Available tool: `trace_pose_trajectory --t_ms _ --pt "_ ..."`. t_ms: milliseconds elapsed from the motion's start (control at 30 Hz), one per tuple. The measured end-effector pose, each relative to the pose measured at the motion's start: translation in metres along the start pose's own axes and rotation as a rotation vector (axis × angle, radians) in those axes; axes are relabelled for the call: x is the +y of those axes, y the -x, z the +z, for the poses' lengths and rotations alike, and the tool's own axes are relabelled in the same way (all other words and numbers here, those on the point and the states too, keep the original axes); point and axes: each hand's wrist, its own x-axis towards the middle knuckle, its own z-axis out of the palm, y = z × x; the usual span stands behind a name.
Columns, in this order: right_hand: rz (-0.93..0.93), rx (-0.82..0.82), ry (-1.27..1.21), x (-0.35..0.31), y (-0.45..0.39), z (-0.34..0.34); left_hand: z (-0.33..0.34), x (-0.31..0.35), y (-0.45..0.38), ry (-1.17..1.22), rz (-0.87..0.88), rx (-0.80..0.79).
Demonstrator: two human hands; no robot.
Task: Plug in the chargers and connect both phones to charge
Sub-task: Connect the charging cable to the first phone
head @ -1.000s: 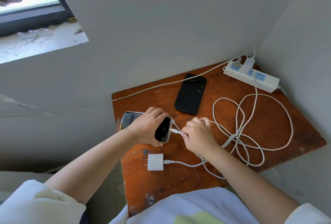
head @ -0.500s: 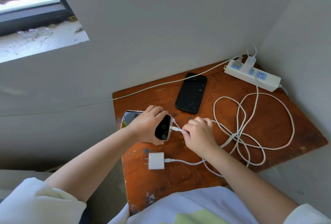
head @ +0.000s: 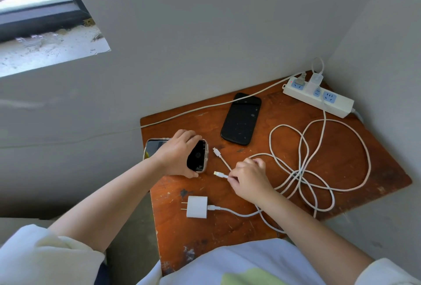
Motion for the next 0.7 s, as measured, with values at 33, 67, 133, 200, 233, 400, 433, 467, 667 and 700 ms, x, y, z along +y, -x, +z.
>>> trace_pose_trajectory --t_ms 33,67,133,200,233,400,433,467,667,700 --pt "-0.005 -0.029 0.013 -0.002 -0.001 0.001 0.000 -0.001 0.000 -0.002 0.000 -0.003" --pt "-0.002 -0.037 0.012 -0.004 -0.002 0.002 0.001 -0.001 0.000 -0.007 -0.001 -0.007" --pt "0.041 0.042 -0.037 -0.007 -0.008 0.003 0.002 -0.001 0.000 -0.014 -0.010 -0.017" --pt "0.111 0.171 -0.074 -0.011 -0.018 0.001 0.003 -0.002 -0.002 -0.013 -0.021 -0.022" --pt "0.147 0.192 -0.064 -0.012 -0.024 0.000 0.003 -0.003 -0.002 -0.010 -0.025 -0.024" --pt "0.171 0.132 -0.013 -0.020 -0.044 -0.001 0.001 -0.004 -0.003 0.000 -0.028 -0.032" --pt "0.168 0.144 -0.037 -0.020 -0.044 -0.001 0.001 -0.005 -0.003 0.003 -0.028 -0.032" --pt "0.155 0.165 -0.075 -0.020 -0.043 -0.002 0.000 -0.006 -0.003 0.007 -0.028 -0.030" --pt "-0.020 0.351 -0.187 -0.024 -0.025 -0.005 0.000 -0.010 0.001 0.015 0.001 -0.023" --pt "-0.019 0.342 -0.176 -0.025 -0.024 -0.004 0.001 -0.009 0.002 0.010 0.012 -0.028"
